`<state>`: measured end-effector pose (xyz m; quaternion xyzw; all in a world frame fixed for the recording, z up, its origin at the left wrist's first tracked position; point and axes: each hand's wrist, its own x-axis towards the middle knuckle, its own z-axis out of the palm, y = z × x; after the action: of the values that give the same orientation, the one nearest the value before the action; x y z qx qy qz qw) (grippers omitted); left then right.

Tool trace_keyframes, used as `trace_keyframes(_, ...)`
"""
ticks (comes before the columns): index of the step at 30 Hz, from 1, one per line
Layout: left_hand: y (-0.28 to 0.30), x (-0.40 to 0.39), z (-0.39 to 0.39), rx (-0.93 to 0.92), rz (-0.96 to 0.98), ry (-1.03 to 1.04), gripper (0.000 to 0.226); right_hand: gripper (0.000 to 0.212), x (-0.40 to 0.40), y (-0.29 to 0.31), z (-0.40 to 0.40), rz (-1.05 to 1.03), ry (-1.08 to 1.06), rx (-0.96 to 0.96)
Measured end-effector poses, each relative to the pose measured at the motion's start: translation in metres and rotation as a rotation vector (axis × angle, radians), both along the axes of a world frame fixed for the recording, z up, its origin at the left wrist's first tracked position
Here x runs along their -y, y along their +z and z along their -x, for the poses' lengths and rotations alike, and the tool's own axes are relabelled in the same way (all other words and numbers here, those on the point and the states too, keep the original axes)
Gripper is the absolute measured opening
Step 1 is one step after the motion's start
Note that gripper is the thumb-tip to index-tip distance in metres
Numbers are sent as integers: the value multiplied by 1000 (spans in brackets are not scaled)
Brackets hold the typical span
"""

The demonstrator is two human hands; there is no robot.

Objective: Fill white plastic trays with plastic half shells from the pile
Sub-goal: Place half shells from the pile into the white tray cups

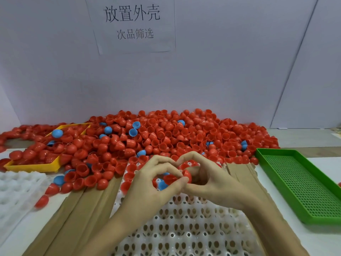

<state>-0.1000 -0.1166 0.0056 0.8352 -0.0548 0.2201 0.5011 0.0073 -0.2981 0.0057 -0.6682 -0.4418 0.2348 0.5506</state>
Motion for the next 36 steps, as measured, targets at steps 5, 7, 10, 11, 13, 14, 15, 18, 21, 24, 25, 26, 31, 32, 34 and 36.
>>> trace_keyframes(5,11,-40,-8,70,127,168,7,35,10,4,-10,41,-95,40)
trace_keyframes(7,15,-83,-10,201,-36,459,11,28,16,6,-16,16,-182,65)
trace_keyframes(10,10,-158,-4,305,-397,889,12,21,22,7,-25,-46,-316,74)
trace_keyframes(11,5,-179,0,266,-454,990,13,20,23,6,-27,-45,-350,83)
trace_keyframes(13,-5,-206,7,111,-481,1094,22,21,25,3,-30,-25,-406,91)
trace_keyframes(14,-9,-210,8,37,-481,1096,28,22,26,3,-31,-12,-430,94)
trace_keyframes(15,-12,-210,7,-9,-492,1082,33,23,26,2,-32,1,-450,96)
trace_keyframes(18,-9,-195,1,27,-581,997,33,25,32,1,-37,21,-507,68)
trace_keyframes(21,0,-162,-6,144,-613,751,12,22,44,4,-43,74,-564,53)
trace_keyframes(24,-4,-119,-16,68,-490,397,9,13,58,10,-47,146,-553,111)
trace_keyframes(25,-11,-107,-20,1,-441,315,15,11,62,11,-49,166,-539,124)
trace_keyframes(26,-18,-97,-24,-70,-420,261,26,10,67,13,-50,191,-526,148)
trace_keyframes(31,-42,-88,-34,-252,-462,131,58,7,87,13,-60,377,-469,283)
trace_keyframes(32,-44,-90,-35,-264,-462,125,60,8,89,12,-61,419,-456,293)
trace_keyframes(34,-47,-92,-36,-271,-440,114,59,12,91,9,-63,486,-415,302)
trace_keyframes(36,-50,-91,-37,-269,-405,104,56,11,88,5,-64,539,-368,297)
